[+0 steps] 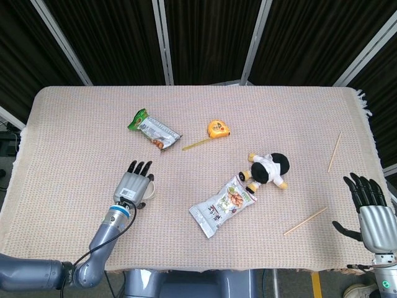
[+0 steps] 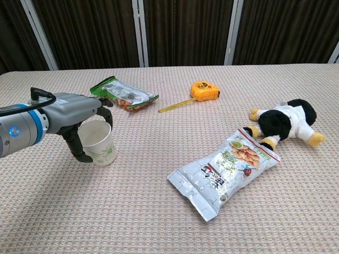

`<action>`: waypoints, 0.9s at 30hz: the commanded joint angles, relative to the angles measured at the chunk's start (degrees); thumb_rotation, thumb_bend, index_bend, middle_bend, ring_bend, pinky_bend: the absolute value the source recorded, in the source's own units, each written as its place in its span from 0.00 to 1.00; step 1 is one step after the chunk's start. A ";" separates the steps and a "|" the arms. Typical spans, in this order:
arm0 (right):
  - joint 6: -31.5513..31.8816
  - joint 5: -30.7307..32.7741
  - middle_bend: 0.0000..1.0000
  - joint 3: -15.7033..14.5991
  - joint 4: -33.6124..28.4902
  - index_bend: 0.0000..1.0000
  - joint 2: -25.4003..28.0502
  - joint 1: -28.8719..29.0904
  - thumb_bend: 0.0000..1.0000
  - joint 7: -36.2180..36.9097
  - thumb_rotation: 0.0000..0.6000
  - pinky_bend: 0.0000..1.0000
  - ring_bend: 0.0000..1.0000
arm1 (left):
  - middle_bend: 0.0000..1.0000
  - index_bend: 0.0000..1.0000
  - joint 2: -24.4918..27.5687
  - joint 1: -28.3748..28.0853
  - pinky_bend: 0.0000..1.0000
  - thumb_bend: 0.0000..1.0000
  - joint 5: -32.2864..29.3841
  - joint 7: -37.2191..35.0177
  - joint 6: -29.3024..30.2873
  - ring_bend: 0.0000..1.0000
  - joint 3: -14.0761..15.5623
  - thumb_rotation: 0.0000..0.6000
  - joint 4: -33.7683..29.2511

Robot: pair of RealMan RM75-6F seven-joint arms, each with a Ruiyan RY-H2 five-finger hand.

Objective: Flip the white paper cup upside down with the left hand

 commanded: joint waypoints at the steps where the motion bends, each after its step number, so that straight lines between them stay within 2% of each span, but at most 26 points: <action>1: 0.05 -0.02 0.00 -0.01 -0.06 0.00 -0.03 -0.04 0.01 -0.14 1.00 0.00 0.00 | 0.00 0.34 0.46 0.01 0.00 0.14 0.16 -0.74 0.41 0.00 0.31 1.00 -0.23; 6: 0.08 0.04 0.00 0.00 -0.10 0.00 -0.09 -0.09 0.01 -0.28 1.00 0.00 0.00 | 0.00 0.38 1.21 0.40 0.00 0.16 0.75 -2.74 0.60 0.00 0.90 1.00 0.04; 12: -0.13 0.21 0.00 0.06 -0.10 0.00 -0.18 -0.01 0.01 -0.47 1.00 0.00 0.00 | 0.00 0.38 1.77 1.63 0.00 0.16 2.40 -8.97 -0.48 0.00 0.48 1.00 0.31; 17: -0.05 0.21 0.00 0.10 -0.03 0.00 -0.21 -0.04 0.01 -0.37 1.00 0.00 0.00 | 0.00 0.38 0.65 4.11 0.00 0.16 8.10 -21.31 -2.45 0.00 -0.70 1.00 2.47; 21: -0.25 0.10 0.00 -0.02 -0.03 0.00 -0.26 0.02 0.01 -0.54 1.00 0.00 0.00 | 0.00 0.38 -0.89 6.24 0.00 0.16 14.65 -32.42 -4.35 0.00 -0.42 1.00 6.32; 24: -0.49 0.15 0.00 -0.13 -0.19 0.00 -0.24 0.04 0.01 -0.83 1.00 0.00 0.00 | 0.00 0.38 -1.77 7.04 0.00 0.16 18.37 -37.68 -5.61 0.00 0.43 1.00 9.78; 27: -0.56 0.19 0.00 -0.16 -0.22 0.00 -0.22 0.03 0.01 -0.80 1.00 0.00 0.00 | 0.00 0.38 -1.89 7.43 0.00 0.16 19.90 -39.38 -6.95 0.00 1.85 1.00 12.60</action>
